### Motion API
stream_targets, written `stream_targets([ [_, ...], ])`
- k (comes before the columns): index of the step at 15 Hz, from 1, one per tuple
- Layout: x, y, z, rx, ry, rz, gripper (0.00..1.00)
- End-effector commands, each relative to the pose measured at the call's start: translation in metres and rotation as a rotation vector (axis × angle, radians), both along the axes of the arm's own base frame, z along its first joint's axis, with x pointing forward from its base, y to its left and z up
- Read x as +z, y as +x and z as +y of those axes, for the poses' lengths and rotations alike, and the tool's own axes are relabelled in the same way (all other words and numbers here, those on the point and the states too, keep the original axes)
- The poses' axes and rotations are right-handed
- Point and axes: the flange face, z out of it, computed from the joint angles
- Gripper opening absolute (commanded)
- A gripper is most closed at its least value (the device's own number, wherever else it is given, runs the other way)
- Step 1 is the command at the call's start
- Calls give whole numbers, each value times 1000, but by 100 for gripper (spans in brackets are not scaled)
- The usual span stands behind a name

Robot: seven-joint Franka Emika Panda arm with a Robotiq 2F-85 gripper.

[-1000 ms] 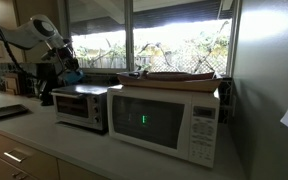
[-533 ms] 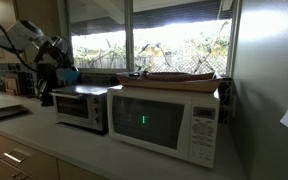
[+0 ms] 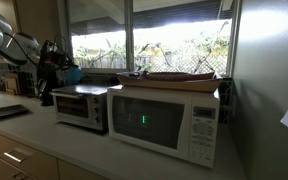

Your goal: Flip the bowl on top of the toaster oven anticlockwise once to place it in an upside down position

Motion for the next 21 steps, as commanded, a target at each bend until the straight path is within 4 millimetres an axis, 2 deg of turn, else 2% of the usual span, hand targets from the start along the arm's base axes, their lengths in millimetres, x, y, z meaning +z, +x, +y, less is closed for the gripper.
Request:
stream_targets([
  [1, -9, 9, 14, 14, -197, 9, 6],
  [4, -28, 13, 22, 30, -351, 28, 4],
  [9, -39, 20, 27, 44, -511, 72, 4],
  [10, -40, 21, 27, 46, -503, 106, 4],
  [11, -61, 21, 15, 49, -508, 124, 4],
  [16, -92, 19, 12, 42, -476, 190, 4],
  [21, -96, 16, 13, 41, -473, 146, 3],
])
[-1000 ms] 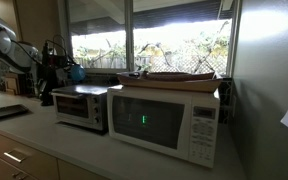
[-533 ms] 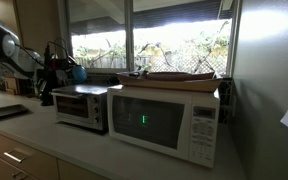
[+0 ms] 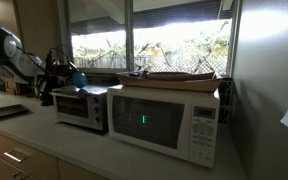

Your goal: Flip the bowl on top of the toaster oven anticlockwise once to place it in an upside down position

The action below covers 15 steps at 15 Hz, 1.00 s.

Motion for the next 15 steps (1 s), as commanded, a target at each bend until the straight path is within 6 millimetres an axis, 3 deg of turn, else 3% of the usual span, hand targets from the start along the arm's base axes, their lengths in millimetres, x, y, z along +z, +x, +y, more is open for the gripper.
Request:
stream_targets([
  [1, -9, -8, 0, 5, 4, -26, 3],
  [15, -39, -17, 10, 87, -82, -113, 6],
])
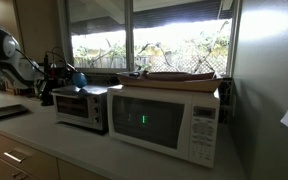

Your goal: Flip the bowl on top of the toaster oven anticlockwise once to place it in an upside down position

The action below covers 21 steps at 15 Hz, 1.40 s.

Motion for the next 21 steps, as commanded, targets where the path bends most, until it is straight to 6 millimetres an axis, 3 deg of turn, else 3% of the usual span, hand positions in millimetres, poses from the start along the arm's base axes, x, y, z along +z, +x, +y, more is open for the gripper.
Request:
stream_targets([
  [1, -19, -9, 3, 20, 0, 5, 17],
  [2, -19, -10, 4, 20, 4, 10, 23],
  [3, -19, -11, 5, 20, 9, 14, 35],
  [4, -21, -11, 5, 19, 15, 19, 36],
  [5, -22, -11, 6, 18, 17, 20, 25],
  [6, -23, -12, 6, 18, 20, 24, 31],
  [9, -21, -14, 8, 18, 27, 24, 29],
  [12, -17, -15, 9, 11, 58, 38, 57],
  [17, -18, -19, 9, -12, 135, 109, 93],
  [21, -7, -19, 12, -15, 220, 128, 100],
])
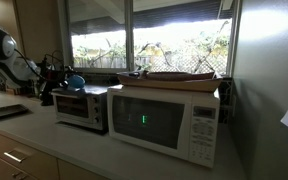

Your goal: Flip the bowl on top of the toaster oven anticlockwise once to place it in an upside down position

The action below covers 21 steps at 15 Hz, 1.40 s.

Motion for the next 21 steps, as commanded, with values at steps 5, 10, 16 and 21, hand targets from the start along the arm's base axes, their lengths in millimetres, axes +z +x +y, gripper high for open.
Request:
stream_targets([
  [5, 20, 4, 0, -10, 203, 53, 100],
  [10, 44, 10, -8, -74, 347, 116, 100],
  [16, 85, 15, -26, -181, 560, 175, 100],
  [21, 103, 16, -39, -256, 691, 223, 100],
])
